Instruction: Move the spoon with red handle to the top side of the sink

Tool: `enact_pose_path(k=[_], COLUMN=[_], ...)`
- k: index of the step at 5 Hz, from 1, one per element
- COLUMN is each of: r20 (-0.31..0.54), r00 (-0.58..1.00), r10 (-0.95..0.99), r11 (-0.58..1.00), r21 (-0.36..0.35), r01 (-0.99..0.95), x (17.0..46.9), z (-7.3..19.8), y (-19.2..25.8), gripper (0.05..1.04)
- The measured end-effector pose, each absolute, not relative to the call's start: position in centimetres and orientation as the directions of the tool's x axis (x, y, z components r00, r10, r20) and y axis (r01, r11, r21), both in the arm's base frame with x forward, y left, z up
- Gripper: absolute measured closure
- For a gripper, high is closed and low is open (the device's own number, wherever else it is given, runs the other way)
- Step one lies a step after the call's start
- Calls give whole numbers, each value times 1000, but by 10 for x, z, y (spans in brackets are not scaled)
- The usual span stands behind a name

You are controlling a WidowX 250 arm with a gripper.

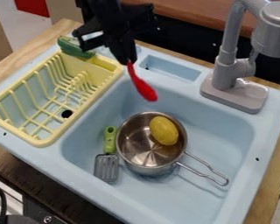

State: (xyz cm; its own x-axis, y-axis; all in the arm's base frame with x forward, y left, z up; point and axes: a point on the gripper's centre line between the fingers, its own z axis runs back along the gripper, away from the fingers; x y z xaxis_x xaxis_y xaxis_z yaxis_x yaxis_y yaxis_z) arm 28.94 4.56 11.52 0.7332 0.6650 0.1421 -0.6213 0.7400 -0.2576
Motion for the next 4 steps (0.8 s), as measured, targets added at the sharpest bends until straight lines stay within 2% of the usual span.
enact_pose_path(k=[1, 2, 4], r20=[191, 280, 348], r00=[733, 751, 769], r10=[653, 599, 537], r11=[753, 799, 841], r21=[-264, -274, -291], r01=[-602, -535, -456], x=[310, 332, 360], z=[111, 107, 98], y=[41, 34, 20], gripper=[1030, 1030, 1030])
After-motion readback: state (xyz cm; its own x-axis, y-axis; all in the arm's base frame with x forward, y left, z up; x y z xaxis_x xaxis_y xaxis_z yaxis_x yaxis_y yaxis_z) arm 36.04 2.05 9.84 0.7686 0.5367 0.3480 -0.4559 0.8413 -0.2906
